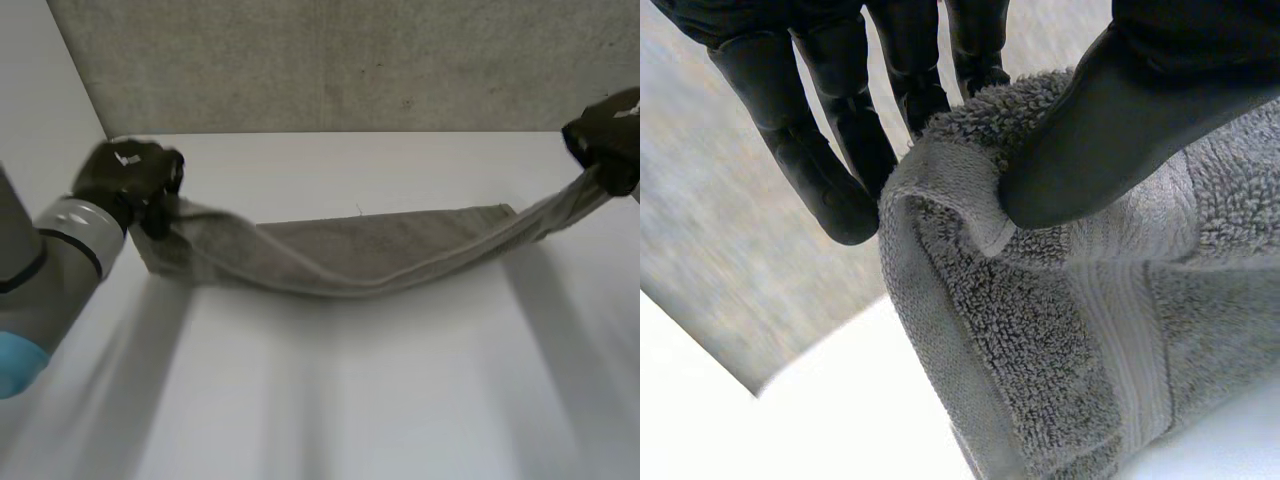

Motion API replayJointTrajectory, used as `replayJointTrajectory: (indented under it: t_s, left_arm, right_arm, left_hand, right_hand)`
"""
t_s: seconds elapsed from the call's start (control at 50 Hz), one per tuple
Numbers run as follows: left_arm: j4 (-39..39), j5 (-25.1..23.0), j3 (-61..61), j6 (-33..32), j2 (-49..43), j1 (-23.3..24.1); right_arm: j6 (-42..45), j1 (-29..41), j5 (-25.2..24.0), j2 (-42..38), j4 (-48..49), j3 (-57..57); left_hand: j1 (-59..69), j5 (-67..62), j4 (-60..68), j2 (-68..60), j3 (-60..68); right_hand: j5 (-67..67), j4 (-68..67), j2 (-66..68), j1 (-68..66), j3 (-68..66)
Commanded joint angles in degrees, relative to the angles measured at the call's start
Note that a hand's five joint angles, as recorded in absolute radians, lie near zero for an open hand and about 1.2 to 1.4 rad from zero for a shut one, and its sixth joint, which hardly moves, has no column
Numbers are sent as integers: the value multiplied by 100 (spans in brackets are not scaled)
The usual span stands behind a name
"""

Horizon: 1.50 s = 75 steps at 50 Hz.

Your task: Fold the towel.

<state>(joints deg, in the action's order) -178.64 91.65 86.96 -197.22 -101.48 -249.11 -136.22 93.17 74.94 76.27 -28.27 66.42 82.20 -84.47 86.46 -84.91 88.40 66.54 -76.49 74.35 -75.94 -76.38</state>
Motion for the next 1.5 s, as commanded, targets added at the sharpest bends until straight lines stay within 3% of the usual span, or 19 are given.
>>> replayJointTrajectory:
  t_s: [0.02, 0.16, 0.26, 0.4, 0.54, 0.74, 0.94, 0.96, 0.98, 1.0, 1.02, 1.04, 1.06, 1.08, 1.1, 1.28, 1.36, 1.5]
  left_arm:
    - [435, -7, -476, -27, -1021, 29]
    - [558, 11, -1453, -27, -1735, -15]
    - [1075, 46, -2707, -10, -2366, -32]
    - [1534, 73, -3220, 8, -2815, -32]
    - [1428, 125, -3326, 8, -3203, -41]
    - [770, 723, -3694, -10, -3887, -59]
    - [664, 741, -4072, -1, -4327, -50]
    - [655, 741, -4107, -9, -4371, -41]
    - [655, 741, -4108, -10, -4372, -41]
    - [664, 741, -4143, -10, -4415, -41]
    - [664, 741, -4178, -18, -4450, -41]
    - [664, 741, -4178, -18, -4451, -41]
    - [664, 749, -4222, -10, -4477, -32]
    - [664, 749, -4222, -10, -4477, -32]
    - [664, 741, -4248, -1, -4477, -32]
    - [620, 732, -4187, 96, -4092, -50]
    - [470, 723, -3994, 105, -3792, -59]
    - [-241, 635, -2886, 105, -2816, -111]
  right_arm:
    - [403, 43, 64, -778, -82, -129]
    - [421, 228, 214, -1685, -73, -806]
    - [429, 509, 775, -2466, -73, -1797]
    - [377, 544, 881, -2959, 58, -2334]
    - [342, 606, 926, -3531, 806, -2713]
    - [359, 615, 1189, -4322, 1641, -3197]
    - [368, 615, 1198, -4937, 2317, -3355]
    - [368, 615, 1198, -4937, 2318, -3355]
    - [368, 615, 1215, -4990, 2387, -3364]
    - [368, 615, 1216, -4990, 2388, -3364]
    - [368, 623, 1233, -5034, 2449, -3381]
    - [359, 632, 1259, -5069, 2493, -3399]
    - [359, 632, 1260, -5069, 2493, -3399]
    - [342, 632, 1312, -5104, 2554, -3399]
    - [315, 641, 1399, -5096, 2633, -3399]
    - [-247, 650, 1541, -4814, 2836, -3267]
    - [-755, 597, 1462, -4061, 2827, -2768]
    - [-880, 553, 1121, -3015, 2635, -1749]
  left_hand:
    - [-220, 1447, -646, 491, -840]
    - [-220, 1447, -646, 491, -840]
    - [-220, 1447, -646, 491, -840]
    - [-220, 1447, -646, 491, -840]
    - [-220, 1447, -646, 491, -840]
    - [-220, 1447, -646, 491, -840]
    - [-220, 1447, -646, 491, -840]
    - [-1184, 2411, -1609, 1455, -1803]
    - [-1193, 2420, -1619, 1465, -1813]
    - [-2942, 4169, -3368, 3213, -3562]
    - [-5141, 6368, -5567, 5412, -5761]
    - [-5163, 6390, -5589, 5434, -5783]
    - [-7111, 8338, -7537, 7383, -7731]
    - [-7131, 8358, -7557, 7402, -7751]
    - [-7164, 8391, -7590, 7436, -7784]
    - [-7182, 8409, -7607, 7453, -7802]
    - [-7114, 8341, -7540, 7386, -7734]
    - [-7081, 8308, -7506, 7352, -7700]
  right_hand:
    - [346, -351, 565, -406, -362]
    - [346, -351, 565, -406, -362]
    - [346, -351, 565, -406, -362]
    - [346, -351, 565, -406, -362]
    - [346, -351, 565, -406, -362]
    - [346, -351, 565, -406, -362]
    - [346, -351, 565, -406, -362]
    - [346, -351, 565, -406, -362]
    - [268, -274, 487, -329, -285]
    - [268, -273, 487, -328, -284]
    - [-1348, 1342, -1129, 1288, 1331]
    - [-3762, 3757, -3543, 3702, 3745]
    - [-3786, 3781, -3567, 3726, 3769]
    - [-5901, 5896, -5682, 5841, 5885]
    - [-6654, 6649, -6435, 6594, 6638]
    - [-6654, 6649, -6435, 6594, 6638]
    - [-6654, 6649, -6435, 6594, 6638]
    - [-6654, 6649, -6435, 6594, 6638]
